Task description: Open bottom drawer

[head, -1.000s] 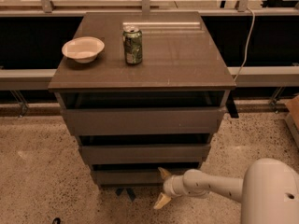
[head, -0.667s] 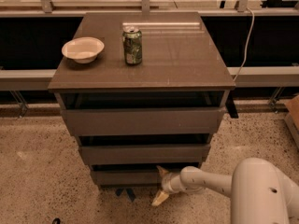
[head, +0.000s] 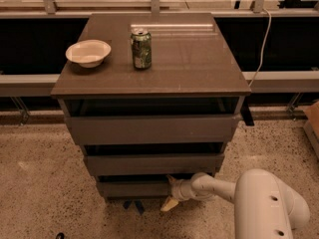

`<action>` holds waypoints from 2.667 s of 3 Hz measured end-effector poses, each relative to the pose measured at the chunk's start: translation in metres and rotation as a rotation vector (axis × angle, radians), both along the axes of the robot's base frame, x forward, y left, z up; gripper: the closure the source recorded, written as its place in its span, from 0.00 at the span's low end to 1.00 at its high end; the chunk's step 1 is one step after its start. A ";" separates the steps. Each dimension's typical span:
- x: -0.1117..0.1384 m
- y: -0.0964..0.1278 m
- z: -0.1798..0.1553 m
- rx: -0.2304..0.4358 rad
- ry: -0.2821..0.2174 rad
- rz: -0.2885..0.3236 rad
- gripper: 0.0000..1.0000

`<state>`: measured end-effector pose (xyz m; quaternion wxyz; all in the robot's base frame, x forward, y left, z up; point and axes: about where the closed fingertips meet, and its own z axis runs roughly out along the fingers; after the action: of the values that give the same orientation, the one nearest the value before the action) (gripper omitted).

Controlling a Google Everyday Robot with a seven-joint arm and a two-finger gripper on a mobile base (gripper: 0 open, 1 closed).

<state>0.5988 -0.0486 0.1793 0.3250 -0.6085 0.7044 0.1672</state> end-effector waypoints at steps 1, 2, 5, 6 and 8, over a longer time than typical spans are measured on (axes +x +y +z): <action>0.003 -0.003 0.004 -0.037 -0.016 0.009 0.16; -0.014 -0.001 0.001 -0.076 -0.004 0.053 0.29; -0.041 0.008 -0.001 -0.104 0.028 0.137 0.38; -0.042 0.008 0.003 -0.103 0.028 0.137 0.23; -0.043 0.010 0.001 -0.102 0.031 0.140 0.00</action>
Offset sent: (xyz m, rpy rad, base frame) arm -0.0297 -0.0034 0.0006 -0.1245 0.0056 0.0969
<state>0.5555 -0.0388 0.1804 0.2703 -0.6693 0.6726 0.1630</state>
